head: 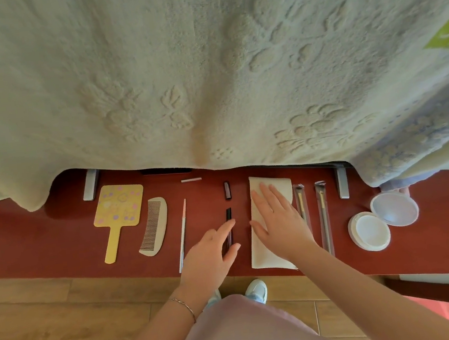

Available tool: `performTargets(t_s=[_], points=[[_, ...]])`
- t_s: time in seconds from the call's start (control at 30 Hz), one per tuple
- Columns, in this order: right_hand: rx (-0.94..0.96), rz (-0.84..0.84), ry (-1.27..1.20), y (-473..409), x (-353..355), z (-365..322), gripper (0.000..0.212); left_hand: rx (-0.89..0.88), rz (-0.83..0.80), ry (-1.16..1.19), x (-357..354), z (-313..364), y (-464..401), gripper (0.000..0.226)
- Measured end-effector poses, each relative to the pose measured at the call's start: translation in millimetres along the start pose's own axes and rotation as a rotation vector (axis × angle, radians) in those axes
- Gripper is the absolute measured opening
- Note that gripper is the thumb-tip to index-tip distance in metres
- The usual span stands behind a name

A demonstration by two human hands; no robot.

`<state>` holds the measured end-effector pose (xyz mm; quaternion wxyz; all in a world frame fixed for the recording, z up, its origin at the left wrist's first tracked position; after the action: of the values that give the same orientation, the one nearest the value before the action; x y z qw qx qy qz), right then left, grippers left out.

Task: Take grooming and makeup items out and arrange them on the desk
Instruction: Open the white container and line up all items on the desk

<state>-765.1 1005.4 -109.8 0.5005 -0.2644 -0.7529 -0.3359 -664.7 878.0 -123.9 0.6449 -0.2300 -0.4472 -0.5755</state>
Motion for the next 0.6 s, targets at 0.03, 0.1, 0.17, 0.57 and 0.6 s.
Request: performTargets(t_s=[0.03, 0.1, 0.17, 0.57, 0.6], points=[[0.030, 0.050, -0.032, -2.6, 3.5, -4.6, 0.056, 0.007, 0.055, -0.016, 6.8, -2.0, 2.6, 0.049], [0.151, 0.191, -0.081, -12.2, 10.8, -19.1, 0.043, 0.026, 0.189, -0.064, 21.2, -10.9, 7.3, 0.044], [0.288, 0.311, -0.118, -27.9, 14.2, -37.6, 0.031, 0.051, 0.276, -0.135, 31.2, -25.9, 11.1, 0.038], [0.456, 0.216, 0.515, -120.9, -13.7, -116.3, 0.029, 0.213, 0.114, -0.066, 20.8, -60.5, 29.0, 0.041], [0.451, 0.215, 0.515, -122.1, -13.5, -115.5, 0.027, 0.213, 0.109, -0.055, 18.8, -59.1, 29.4, 0.042]])
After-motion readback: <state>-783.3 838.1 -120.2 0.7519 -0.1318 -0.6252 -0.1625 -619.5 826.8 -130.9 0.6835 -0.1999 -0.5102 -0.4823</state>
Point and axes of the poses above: each hand's wrist, its own y-axis away from the middle knuckle, its own x-axis out of the back of the hand, z = x × y, the point moved 4 cm from there along -y, towards the middle knuckle, and after that the axes turned 2 degrees about -y, right-handed, at the moved point
